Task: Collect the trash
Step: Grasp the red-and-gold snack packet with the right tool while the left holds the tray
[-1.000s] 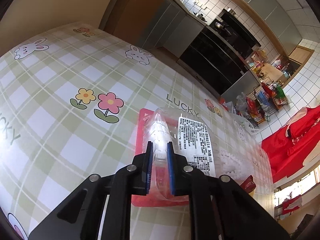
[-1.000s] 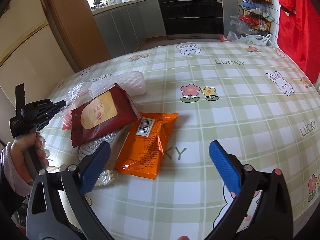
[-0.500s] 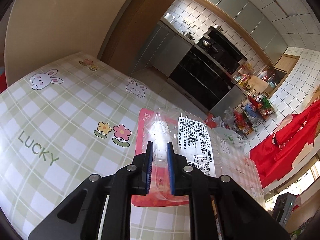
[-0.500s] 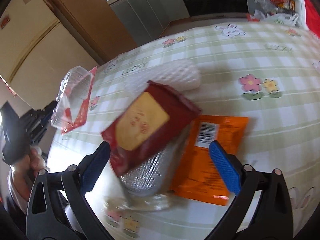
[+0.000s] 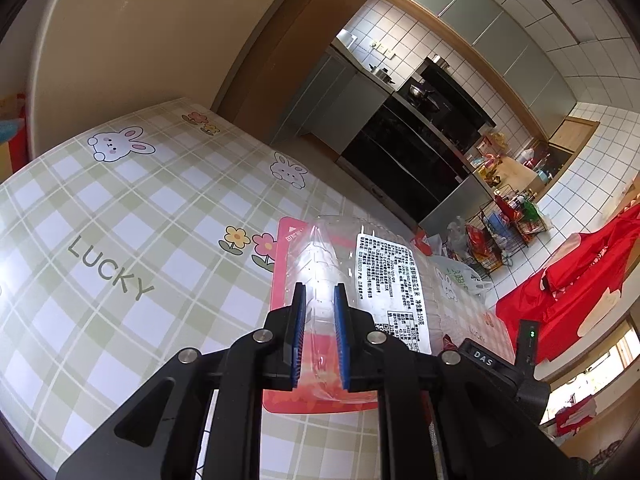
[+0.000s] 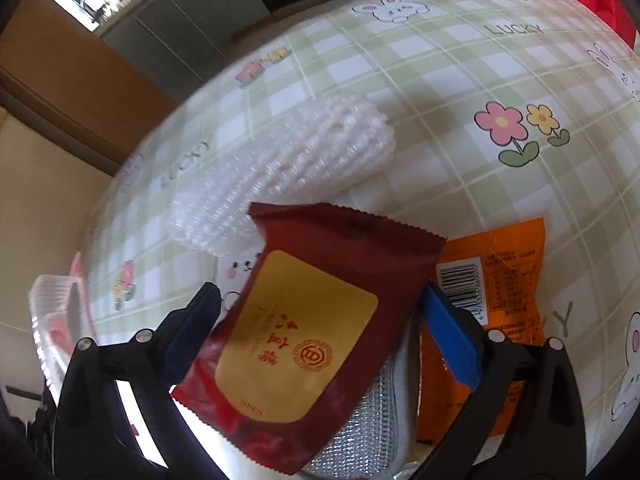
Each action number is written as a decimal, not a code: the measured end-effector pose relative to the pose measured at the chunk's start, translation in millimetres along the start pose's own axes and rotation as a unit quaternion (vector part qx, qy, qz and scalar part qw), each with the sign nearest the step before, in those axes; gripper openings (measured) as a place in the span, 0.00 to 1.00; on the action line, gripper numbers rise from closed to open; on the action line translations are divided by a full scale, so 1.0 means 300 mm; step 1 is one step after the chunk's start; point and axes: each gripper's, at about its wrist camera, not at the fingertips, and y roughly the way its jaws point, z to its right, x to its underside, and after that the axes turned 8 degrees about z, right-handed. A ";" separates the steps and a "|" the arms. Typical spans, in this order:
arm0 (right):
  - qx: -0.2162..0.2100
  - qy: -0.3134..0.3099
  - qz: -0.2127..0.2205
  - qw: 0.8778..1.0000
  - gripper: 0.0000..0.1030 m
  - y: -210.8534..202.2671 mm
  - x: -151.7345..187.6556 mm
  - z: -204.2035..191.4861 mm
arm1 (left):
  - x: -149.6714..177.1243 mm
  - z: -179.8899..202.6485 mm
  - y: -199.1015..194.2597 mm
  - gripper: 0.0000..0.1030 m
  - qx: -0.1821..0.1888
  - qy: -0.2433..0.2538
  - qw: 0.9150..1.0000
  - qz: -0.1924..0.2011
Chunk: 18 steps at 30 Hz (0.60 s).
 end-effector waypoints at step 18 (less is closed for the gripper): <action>-0.089 -0.018 0.068 0.994 0.67 -0.278 0.058 0.116 | 0.050 0.044 -0.153 0.13 0.024 0.029 0.999 0.000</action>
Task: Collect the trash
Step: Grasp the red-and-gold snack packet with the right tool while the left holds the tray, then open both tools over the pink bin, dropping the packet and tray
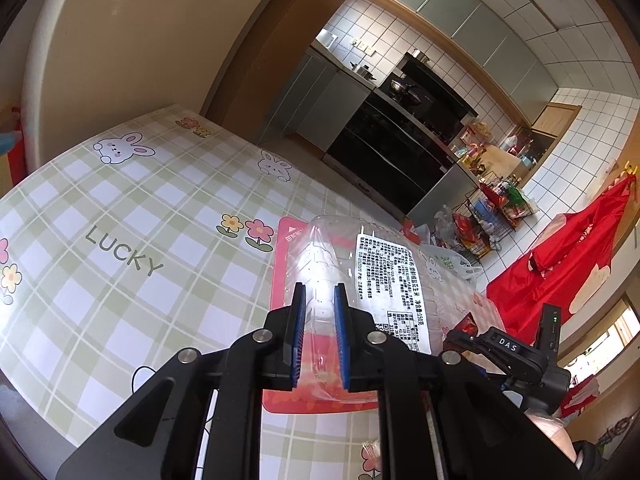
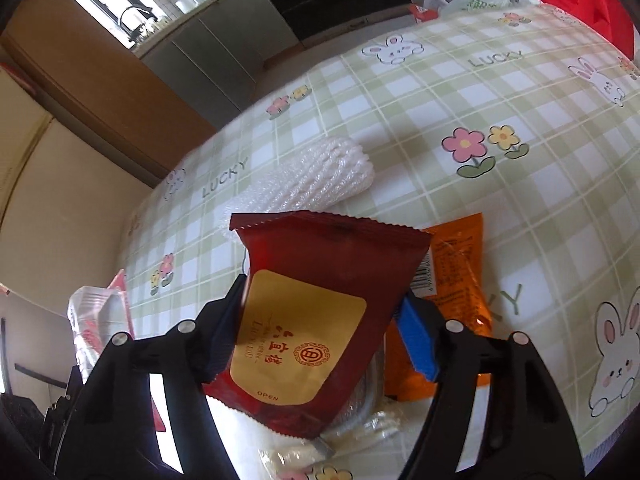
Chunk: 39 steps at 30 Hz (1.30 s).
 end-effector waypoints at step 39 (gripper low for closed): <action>-0.054 -0.066 -0.006 0.996 0.73 -0.578 0.442 0.135 | 0.182 0.256 -0.541 0.13 0.072 0.079 0.994 0.014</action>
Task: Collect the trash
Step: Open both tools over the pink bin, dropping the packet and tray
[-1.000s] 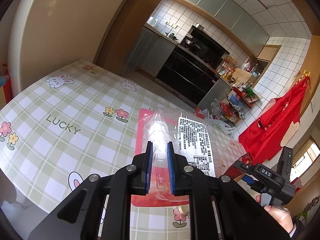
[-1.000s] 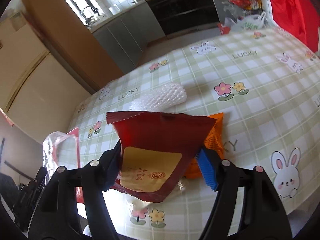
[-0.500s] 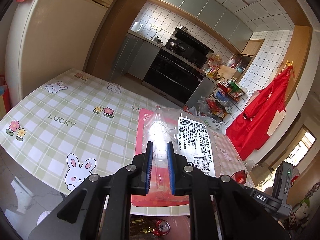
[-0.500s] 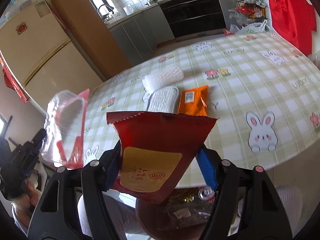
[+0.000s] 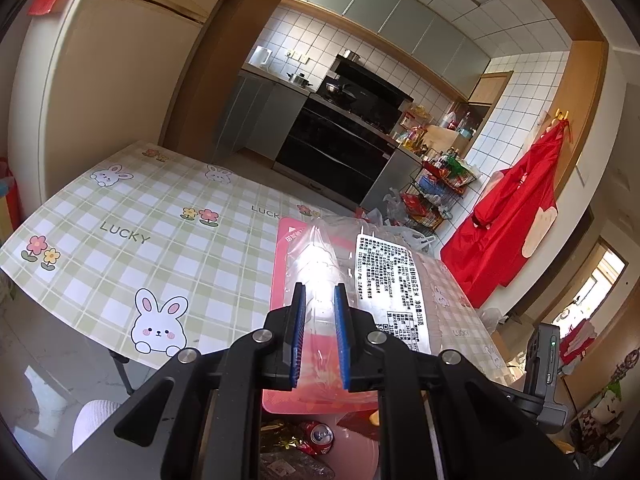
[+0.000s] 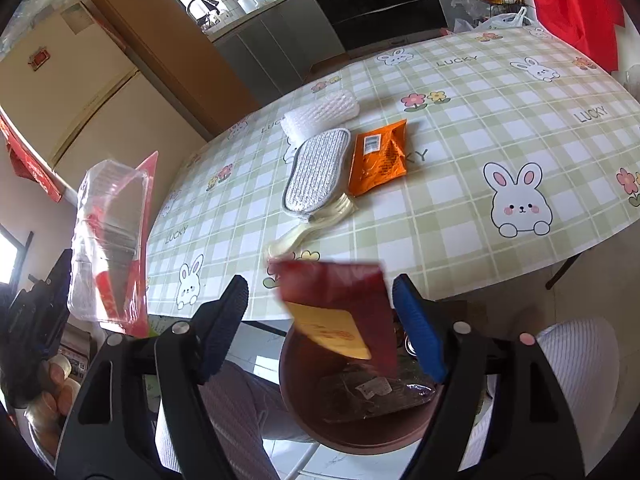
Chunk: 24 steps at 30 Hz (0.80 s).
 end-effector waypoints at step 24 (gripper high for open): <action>0.050 0.053 0.155 0.985 0.94 -0.252 -0.151 0.166 | 0.169 0.211 0.099 0.14 0.066 0.138 0.985 -0.083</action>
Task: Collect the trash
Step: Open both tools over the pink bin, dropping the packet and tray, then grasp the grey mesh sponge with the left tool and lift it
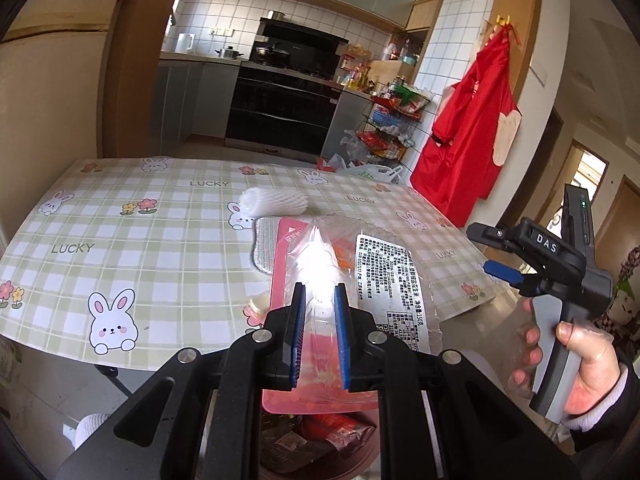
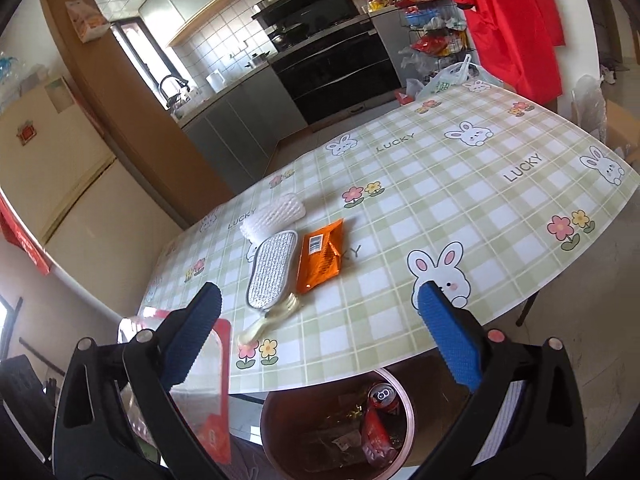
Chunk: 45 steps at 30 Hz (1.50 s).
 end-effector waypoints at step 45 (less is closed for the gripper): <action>0.070 -0.099 -0.029 0.992 0.94 0.190 0.062 0.016 | -0.036 -0.153 0.400 0.94 -0.042 -0.017 0.996 -0.083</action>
